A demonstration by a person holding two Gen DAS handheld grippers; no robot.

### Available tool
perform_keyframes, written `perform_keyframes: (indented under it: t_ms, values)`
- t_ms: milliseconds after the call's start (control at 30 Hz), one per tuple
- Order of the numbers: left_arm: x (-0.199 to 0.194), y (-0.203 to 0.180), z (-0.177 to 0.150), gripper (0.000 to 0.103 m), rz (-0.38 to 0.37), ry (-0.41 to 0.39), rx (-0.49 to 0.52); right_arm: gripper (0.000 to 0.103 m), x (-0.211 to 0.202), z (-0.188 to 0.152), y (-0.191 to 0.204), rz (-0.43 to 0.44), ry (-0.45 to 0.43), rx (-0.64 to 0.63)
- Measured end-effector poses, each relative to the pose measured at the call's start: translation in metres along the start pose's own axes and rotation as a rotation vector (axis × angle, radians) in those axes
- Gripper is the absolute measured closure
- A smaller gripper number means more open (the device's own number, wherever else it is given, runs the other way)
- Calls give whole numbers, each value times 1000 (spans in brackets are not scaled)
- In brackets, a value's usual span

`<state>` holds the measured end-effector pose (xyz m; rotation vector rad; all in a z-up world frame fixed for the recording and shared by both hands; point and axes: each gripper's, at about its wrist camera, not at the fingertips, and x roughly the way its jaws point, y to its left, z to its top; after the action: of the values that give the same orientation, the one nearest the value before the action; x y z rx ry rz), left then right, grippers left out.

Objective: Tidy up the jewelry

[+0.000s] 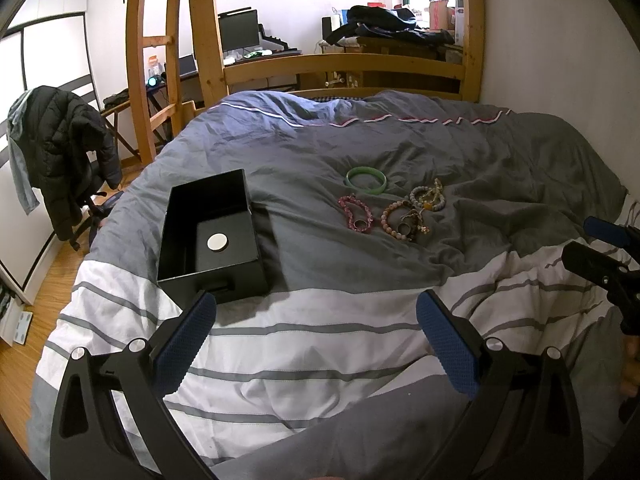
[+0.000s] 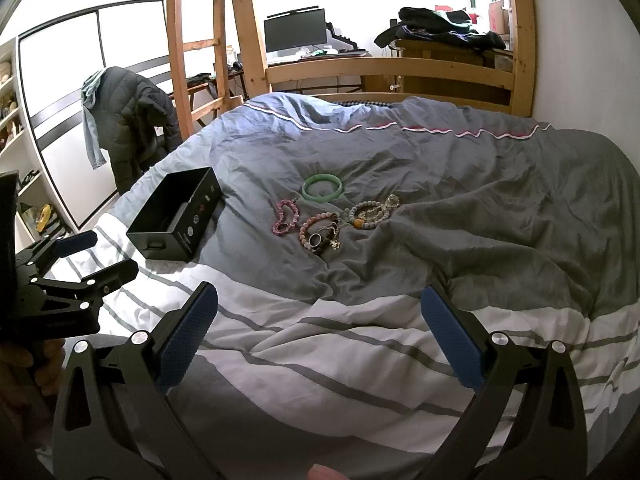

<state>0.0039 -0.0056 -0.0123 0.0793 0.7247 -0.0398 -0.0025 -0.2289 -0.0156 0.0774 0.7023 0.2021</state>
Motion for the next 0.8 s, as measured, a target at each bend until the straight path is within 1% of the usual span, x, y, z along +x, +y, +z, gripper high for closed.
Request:
perform_keyframes:
  t_ms: [100,167,333,500,733,800]
  values:
    - [1,-1,-2,4,-47,12,-11,3,1,0,1,-4,0,4]
    - [3,-4,-5,4,-65,10,-10,3,3,1,0,-3,0,-2]
    - [14,-8,-4,4,-67,24,-15,3,9,2,-3,2,2,4]
    - [36,-15,6,4,-75,40,7,3,24,7,-11,-6,10,12]
    - [76,-34,14,5,-86,51,59,3,69,12,-22,6,48,46]
    - [87,-37,18,5,-96,56,59,3,83,13,-23,16,59,45]
